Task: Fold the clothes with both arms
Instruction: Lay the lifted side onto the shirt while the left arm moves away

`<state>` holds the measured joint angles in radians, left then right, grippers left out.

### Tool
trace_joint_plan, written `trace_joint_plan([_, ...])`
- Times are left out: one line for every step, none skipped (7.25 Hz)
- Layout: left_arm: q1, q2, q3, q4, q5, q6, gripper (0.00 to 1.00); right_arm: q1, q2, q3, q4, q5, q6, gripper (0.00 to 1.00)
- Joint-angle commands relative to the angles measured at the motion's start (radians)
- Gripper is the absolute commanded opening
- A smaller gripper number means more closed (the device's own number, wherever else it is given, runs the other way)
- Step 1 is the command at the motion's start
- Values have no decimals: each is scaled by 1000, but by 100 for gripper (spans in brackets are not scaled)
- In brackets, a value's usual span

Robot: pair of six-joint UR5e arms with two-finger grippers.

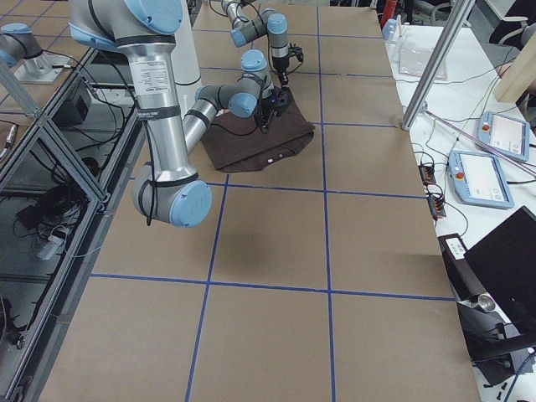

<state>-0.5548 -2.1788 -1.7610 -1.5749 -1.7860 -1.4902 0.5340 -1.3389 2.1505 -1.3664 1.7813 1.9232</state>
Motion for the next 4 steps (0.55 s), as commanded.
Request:
trace_joint_plan([-184, -137, 262, -131, -12, 131, 0, 10, 33, -3, 0, -42, 3, 100])
trace_joint_plan([-229, -219, 479, -322, -12, 133, 0, 20, 37, -3, 0, -42, 6, 100])
trace_joint_plan([-244, -308, 668, -462, -7, 142, 0, 20, 38, -6, 3, -51, 7, 100])
trace_joint_plan([-257, -320, 698, -505, -7, 187, 0, 20, 46, -14, 9, -78, 7, 100])
